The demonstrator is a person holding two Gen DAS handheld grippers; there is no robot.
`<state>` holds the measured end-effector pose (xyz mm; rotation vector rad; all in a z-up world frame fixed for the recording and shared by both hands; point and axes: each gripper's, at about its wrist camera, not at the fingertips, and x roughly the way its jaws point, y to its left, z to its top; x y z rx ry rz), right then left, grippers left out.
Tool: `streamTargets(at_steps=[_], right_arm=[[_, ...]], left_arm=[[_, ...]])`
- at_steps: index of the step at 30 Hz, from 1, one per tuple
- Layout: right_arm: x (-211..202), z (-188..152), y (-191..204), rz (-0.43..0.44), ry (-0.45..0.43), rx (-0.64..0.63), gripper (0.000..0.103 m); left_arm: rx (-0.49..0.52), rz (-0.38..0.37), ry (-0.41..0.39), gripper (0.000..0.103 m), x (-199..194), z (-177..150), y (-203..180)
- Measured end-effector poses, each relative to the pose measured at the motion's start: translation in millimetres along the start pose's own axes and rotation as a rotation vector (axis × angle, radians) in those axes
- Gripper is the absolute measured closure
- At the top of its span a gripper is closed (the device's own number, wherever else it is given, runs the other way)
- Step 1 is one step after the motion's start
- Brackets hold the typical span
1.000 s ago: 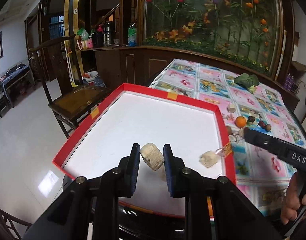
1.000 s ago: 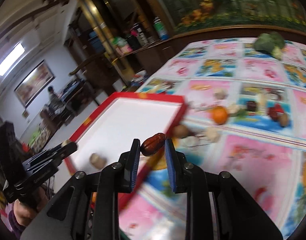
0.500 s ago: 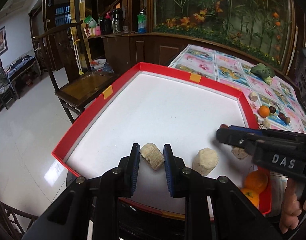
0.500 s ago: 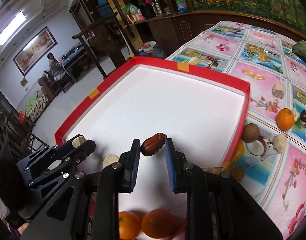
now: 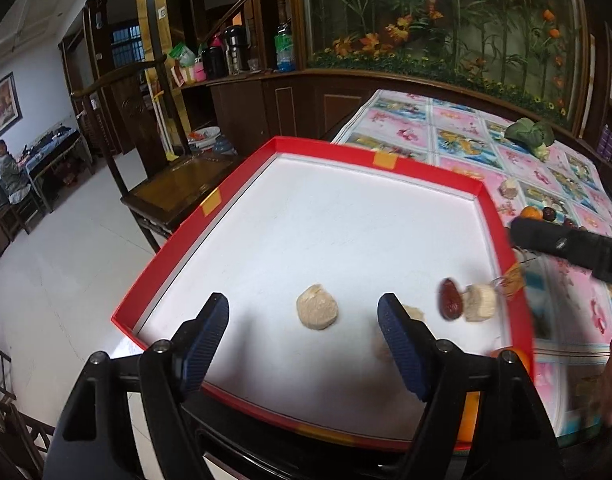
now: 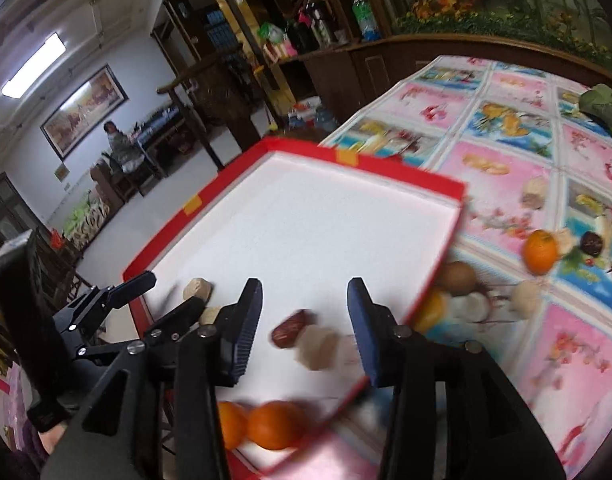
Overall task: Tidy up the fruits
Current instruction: 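Grasp a brown kiwi with the right tool while the left tool grasps a beige cube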
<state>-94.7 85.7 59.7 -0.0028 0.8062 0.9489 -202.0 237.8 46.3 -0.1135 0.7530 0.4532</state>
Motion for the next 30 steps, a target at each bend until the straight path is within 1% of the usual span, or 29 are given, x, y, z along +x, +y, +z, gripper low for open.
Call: streamTargets(at_steps=[3, 5, 8, 10, 13, 14, 15, 17, 21, 24, 26, 28, 30], right_arm=[[-28.2, -0.1, -38.7, -0.069, -0.045, 0.004, 0.056], [-46.9, -3.4, -68.2, -0.122, -0.071, 0.024, 0.056], [-71.2, -12.0, -117.0, -0.205, -0.081, 0.081, 0.056], [-82.3, -18.1, -148.5, -0.266, -0.081, 0.122, 0.056], [-83.2, -16.2, -176.5, -0.312, -0.058, 0.207, 0.056], [-81.9, -17.4, -177.9, -0.329, -0.048, 0.211, 0.056], [-78.3, -16.9, -178.7, -0.384, -0.045, 0.2, 0.056], [-75.2, -17.9, -175.9, -0.422, -0.035, 0.17, 0.057], [-66.1, -13.9, -180.7, -0.419, -0.021, 0.184, 0.057], [-58.9, -11.0, -183.3, -0.437, -0.012, 0.19, 0.058], [-54.0, -10.7, -186.4, -0.466, 0.006, 0.194, 0.072], [-53.2, -11.2, -186.3, -0.489, 0.012, 0.185, 0.077], [-55.5, -12.0, -186.8, -0.488, 0.01, 0.195, 0.078]], left_arm=[[0.019, -0.027, -0.02, 0.026, -8.9, 4.8, -12.2], [0.052, -0.057, -0.035, 0.026, -15.9, 10.2, -27.5], [0.11, -0.106, -0.054, 0.026, -24.8, 18.7, -56.8], [0.157, -0.154, -0.057, 0.026, -28.0, 23.4, -80.7], [0.204, -0.223, -0.049, 0.026, -27.2, 27.8, -115.3], [0.215, -0.241, -0.042, 0.026, -25.4, 28.5, -124.4], [0.231, -0.26, -0.034, 0.026, -22.5, 28.4, -136.0], [0.255, -0.277, -0.016, 0.026, -15.5, 27.6, -151.7], [0.278, -0.308, 0.048, 0.026, 3.4, 25.5, -172.9], [0.289, -0.313, 0.071, 0.026, 9.4, 26.1, -181.5], [0.296, -0.307, 0.086, 0.026, 15.2, 27.2, -185.4], [0.289, -0.31, 0.113, 0.026, 24.2, 29.9, -188.2], [0.281, -0.308, 0.132, 0.026, 31.0, 32.8, -191.3]])
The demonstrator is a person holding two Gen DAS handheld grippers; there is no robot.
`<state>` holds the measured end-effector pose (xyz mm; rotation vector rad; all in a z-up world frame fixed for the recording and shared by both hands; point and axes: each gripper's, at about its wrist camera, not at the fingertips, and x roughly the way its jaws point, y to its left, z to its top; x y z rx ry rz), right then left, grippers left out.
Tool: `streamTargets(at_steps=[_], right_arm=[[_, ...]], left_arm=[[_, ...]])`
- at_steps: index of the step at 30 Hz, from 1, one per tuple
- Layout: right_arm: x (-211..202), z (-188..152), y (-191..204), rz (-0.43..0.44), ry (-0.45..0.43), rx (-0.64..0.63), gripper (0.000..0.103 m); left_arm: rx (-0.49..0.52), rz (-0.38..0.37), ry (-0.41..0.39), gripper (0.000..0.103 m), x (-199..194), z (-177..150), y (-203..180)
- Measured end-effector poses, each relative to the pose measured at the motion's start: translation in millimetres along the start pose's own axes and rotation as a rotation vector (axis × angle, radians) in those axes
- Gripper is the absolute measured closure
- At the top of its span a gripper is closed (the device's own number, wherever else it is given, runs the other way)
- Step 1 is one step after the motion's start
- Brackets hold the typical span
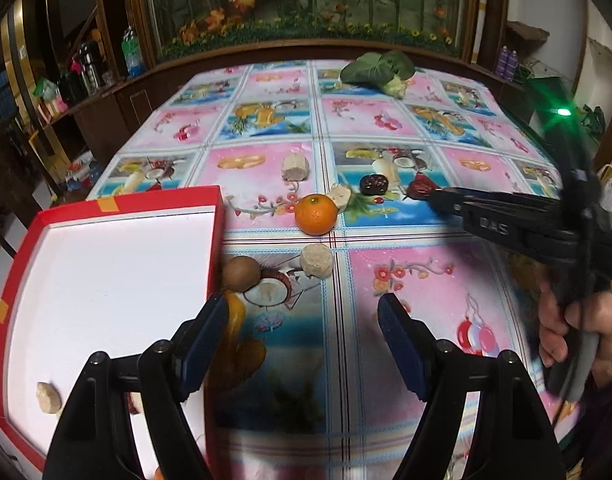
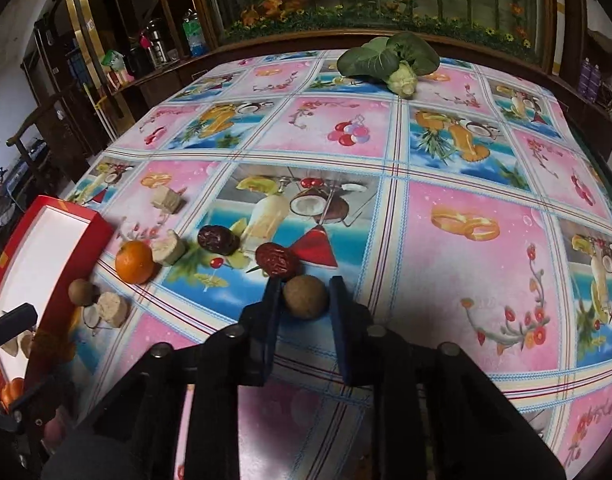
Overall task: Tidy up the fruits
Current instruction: 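Grasp a brown kiwi with the right tool while the left tool grasps a beige cube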
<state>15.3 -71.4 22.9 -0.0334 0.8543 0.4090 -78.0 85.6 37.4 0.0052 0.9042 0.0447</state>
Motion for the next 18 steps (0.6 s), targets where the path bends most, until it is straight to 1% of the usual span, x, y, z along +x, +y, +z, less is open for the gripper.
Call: streamTargets(at_steps=[2, 8, 10, 13, 16, 17, 18], right_arm=[[-2.2, 0.0, -3.1, 0.004, 0.004, 0.02, 0.078], [-24.8, 2.8, -24.0, 0.08, -0.036, 0.142, 0.078], [-28.8, 3.3, -26.7, 0.092, -0.044, 0.162, 0.078], [-28.5, 3.8, -25.5, 0.105, -0.036, 0.174, 0.078], [-30.6, 4.3, -24.9, 0.12, -0.039, 0.175, 0.078], [-32.0, 4.3, -25.0, 0.12, -0.044, 0.177, 0.078], [-32.9, 4.2, -25.6, 0.122, -0.046, 0.18, 0.078]], left_arm=[[0.006, -0.002, 0.004, 0.026, 6.1, 6.1, -2.7], [0.02, 0.074, 0.027, 0.027, 34.2, 22.6, -6.7], [0.063, 0.099, 0.006, 0.029, 37.7, 25.1, -12.3], [0.096, 0.134, -0.007, 0.032, 42.3, 26.9, -17.3], [0.142, 0.164, -0.012, 0.033, 43.7, 24.9, -24.6], [0.15, 0.156, -0.016, 0.033, 42.1, 23.5, -26.1], [0.156, 0.132, -0.023, 0.033, 39.2, 22.0, -27.6]])
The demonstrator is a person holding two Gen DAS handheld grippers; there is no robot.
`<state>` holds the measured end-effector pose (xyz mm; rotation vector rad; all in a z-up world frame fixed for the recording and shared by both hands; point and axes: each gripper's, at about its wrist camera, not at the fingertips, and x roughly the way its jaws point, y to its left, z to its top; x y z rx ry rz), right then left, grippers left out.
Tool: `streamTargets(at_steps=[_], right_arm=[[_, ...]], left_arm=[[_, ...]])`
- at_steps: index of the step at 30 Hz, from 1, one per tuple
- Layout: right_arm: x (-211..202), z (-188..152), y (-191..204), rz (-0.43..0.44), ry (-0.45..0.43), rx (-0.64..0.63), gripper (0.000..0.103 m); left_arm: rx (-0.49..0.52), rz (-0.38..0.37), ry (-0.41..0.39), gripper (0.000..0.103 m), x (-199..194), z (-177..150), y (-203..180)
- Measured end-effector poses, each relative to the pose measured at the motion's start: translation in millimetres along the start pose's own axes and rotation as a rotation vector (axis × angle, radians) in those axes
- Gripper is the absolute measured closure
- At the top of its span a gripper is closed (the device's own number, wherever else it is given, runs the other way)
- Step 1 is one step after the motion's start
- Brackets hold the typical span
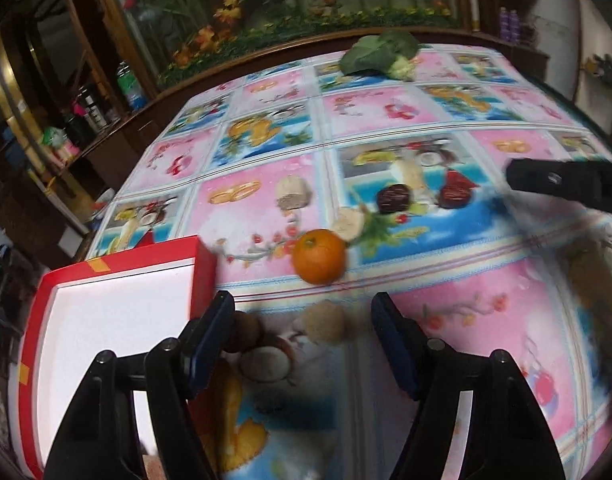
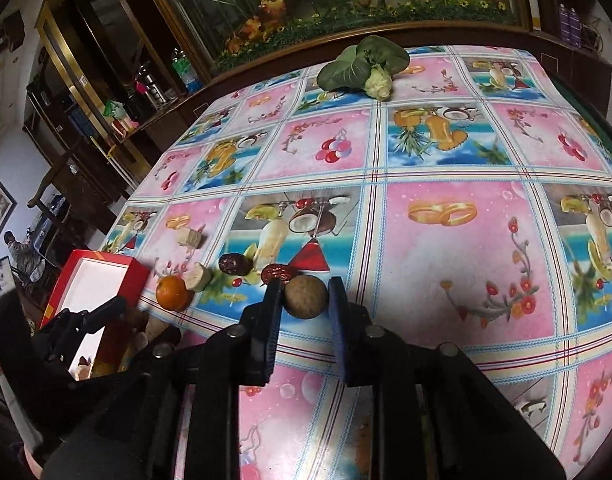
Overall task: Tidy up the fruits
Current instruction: 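Grasp a brown kiwi with the right tool while the left tool grasps a beige cube, then carry the kiwi and cube into the red-rimmed tray and open both tools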
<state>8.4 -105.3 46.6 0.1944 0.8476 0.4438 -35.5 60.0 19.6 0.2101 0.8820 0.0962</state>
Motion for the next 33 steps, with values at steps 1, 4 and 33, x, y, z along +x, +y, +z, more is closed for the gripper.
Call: streamTargets(at_steps=[1, 4, 33], right_arm=[[-1.0, 0.1, -0.6, 0.005, -0.002, 0.007, 0.078], [-2.4, 0.6, -2.0, 0.007, -0.003, 0.016, 0.078], [-4.1, 0.4, -6.4, 0.04, -0.004, 0.056, 0.078]], left_arm=[[0.006, -0.031, -0.005, 0.033, -2.6, -1.3, -1.3], [0.003, -0.233, 0.05, 0.037, -2.8, -6.3, -8.7], [-0.041, -0.211, -0.005, 0.08, 0.9, -2.8, -18.8]])
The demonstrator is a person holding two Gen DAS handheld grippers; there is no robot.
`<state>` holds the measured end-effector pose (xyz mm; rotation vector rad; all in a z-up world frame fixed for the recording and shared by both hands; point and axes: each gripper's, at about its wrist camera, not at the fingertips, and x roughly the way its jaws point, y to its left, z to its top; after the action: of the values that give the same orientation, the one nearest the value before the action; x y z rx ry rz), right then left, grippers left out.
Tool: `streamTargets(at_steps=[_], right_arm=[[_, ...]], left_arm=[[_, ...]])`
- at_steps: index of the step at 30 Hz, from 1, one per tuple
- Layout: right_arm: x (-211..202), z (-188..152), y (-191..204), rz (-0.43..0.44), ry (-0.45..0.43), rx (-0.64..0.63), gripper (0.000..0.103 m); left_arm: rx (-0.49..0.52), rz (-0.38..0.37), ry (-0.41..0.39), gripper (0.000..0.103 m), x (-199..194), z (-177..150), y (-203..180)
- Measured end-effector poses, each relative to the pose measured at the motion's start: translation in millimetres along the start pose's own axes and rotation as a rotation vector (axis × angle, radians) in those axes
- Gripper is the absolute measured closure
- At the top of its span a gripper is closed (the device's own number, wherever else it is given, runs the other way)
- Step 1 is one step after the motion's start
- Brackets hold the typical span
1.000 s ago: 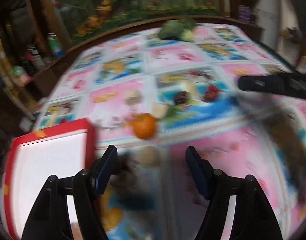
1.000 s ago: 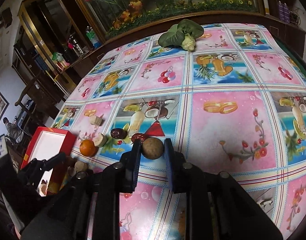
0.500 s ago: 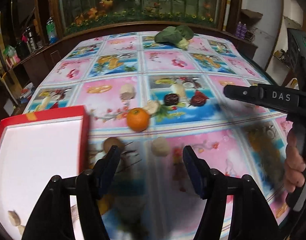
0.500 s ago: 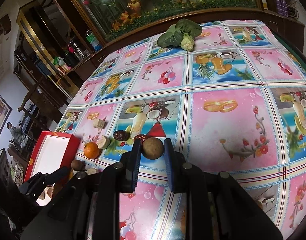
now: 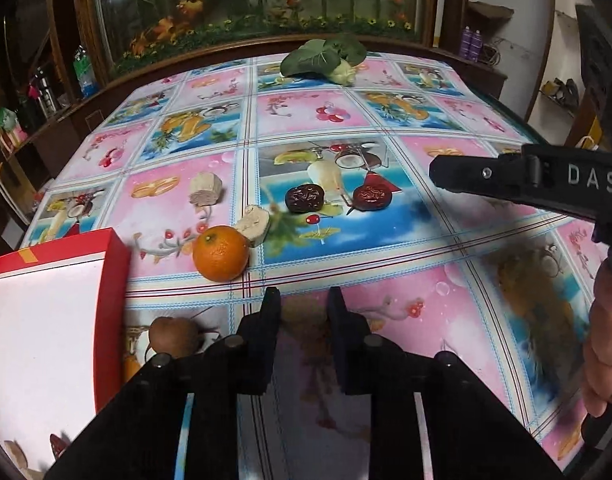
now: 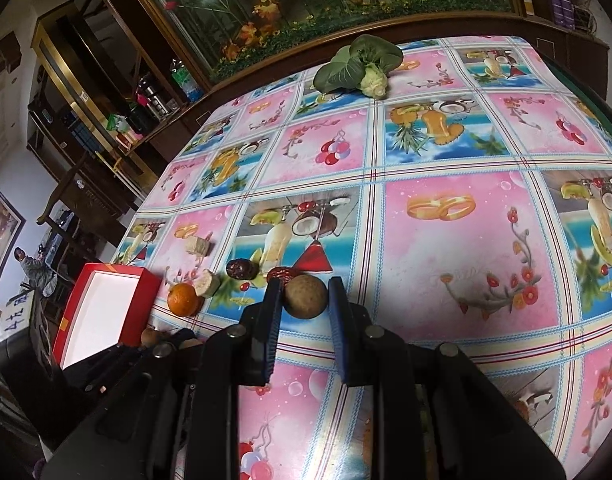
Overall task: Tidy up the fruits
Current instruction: 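Carry the kiwi and cube into the red-rimmed tray and open both tools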
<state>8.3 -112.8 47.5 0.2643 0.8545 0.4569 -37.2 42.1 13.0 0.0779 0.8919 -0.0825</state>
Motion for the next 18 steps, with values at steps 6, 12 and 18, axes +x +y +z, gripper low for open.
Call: streamTargets(at_steps=[6, 12, 18], right_arm=[[-2.3, 0.4, 0.7, 0.017, -0.01, -0.003, 0.078], [-10.3, 0.5, 4.1, 0.044, -0.06, -0.017, 0.078], [-11.9, -2.0, 10.7, 0.06, -0.092, -0.047, 0.078]], left_arm=[[-0.037, -0.008, -0.006, 0.08, -13.0, -6.5, 1.4], [-0.077, -0.009, -0.089, 0.08, -63.9, -20.7, 8.8], [-0.132, 0.103, -0.172, 0.08, -117.2, -42.9, 44.1]])
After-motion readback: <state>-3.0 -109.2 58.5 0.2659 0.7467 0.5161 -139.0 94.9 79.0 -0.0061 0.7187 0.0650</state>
